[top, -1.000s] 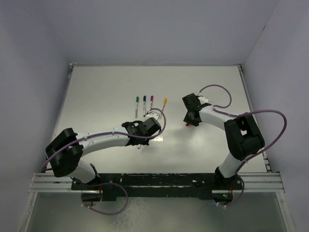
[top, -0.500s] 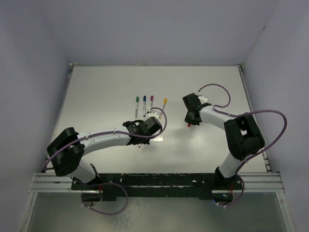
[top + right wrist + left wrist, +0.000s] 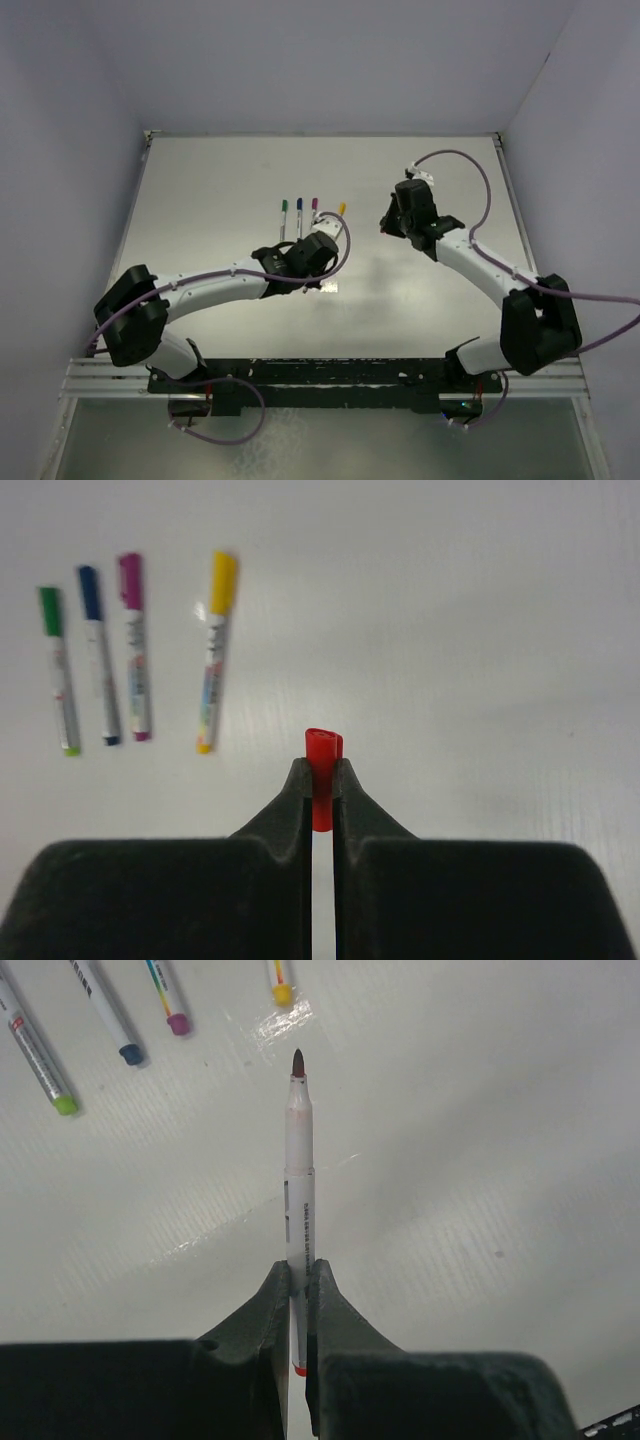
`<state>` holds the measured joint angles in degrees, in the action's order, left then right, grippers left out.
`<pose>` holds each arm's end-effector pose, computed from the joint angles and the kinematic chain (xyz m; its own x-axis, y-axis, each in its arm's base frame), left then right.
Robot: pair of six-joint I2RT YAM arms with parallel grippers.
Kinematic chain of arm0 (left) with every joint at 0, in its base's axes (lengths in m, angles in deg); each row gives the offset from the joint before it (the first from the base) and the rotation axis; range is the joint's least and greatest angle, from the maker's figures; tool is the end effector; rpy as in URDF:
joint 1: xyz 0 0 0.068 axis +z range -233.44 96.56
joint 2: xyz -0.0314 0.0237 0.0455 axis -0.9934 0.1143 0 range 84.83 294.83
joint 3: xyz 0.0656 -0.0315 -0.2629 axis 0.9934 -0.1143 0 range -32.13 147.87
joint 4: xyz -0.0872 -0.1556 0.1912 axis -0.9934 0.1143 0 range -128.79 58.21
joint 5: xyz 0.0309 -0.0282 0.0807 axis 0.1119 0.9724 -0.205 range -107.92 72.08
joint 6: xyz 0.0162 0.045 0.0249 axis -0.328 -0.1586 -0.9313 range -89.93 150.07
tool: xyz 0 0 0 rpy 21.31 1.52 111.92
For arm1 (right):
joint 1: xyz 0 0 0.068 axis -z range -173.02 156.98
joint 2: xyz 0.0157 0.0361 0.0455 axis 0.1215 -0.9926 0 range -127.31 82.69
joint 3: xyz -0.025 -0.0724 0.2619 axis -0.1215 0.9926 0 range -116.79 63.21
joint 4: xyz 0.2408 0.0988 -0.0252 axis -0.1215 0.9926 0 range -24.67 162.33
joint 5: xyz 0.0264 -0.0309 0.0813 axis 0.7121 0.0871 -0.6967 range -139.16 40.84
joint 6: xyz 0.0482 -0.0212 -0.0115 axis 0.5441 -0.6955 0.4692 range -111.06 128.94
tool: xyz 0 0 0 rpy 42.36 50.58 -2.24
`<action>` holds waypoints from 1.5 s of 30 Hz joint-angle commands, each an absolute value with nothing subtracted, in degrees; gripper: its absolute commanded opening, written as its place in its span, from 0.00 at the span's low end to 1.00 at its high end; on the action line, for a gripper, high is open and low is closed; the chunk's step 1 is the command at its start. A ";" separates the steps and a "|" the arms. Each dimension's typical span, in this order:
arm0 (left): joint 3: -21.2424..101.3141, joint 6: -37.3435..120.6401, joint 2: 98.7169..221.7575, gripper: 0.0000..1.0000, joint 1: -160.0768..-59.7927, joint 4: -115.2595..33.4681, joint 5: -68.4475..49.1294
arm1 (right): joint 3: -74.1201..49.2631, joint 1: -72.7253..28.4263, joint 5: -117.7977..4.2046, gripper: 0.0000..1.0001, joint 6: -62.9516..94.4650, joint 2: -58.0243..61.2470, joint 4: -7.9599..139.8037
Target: Insert the pens into the pen caps
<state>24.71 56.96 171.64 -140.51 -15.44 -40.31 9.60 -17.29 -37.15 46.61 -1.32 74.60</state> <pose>0.1807 -0.2540 0.2209 -0.6839 0.2867 -0.6709 0.3847 0.9231 0.0023 0.2928 0.1239 0.2344 -0.6172 0.3774 -0.6904 0.1530 0.9183 0.3651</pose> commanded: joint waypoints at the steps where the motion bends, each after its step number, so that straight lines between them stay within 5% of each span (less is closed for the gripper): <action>1: 26.01 54.58 166.86 0.00 -139.45 -24.83 -36.60 | 8.20 -17.37 -40.01 0.00 41.37 6.79 64.77; 10: 14.93 58.39 158.86 0.00 -132.27 -48.11 -16.90 | 10.91 -16.93 -51.15 0.00 39.88 16.39 51.11; 21: 14.97 60.76 158.88 0.00 -130.63 -56.78 -6.24 | 14.83 -16.75 -66.93 0.00 42.31 19.06 35.46; 45: 11.03 65.14 157.62 0.00 -128.54 -66.80 -3.91 | 18.48 -16.71 -73.50 0.00 47.34 17.33 27.69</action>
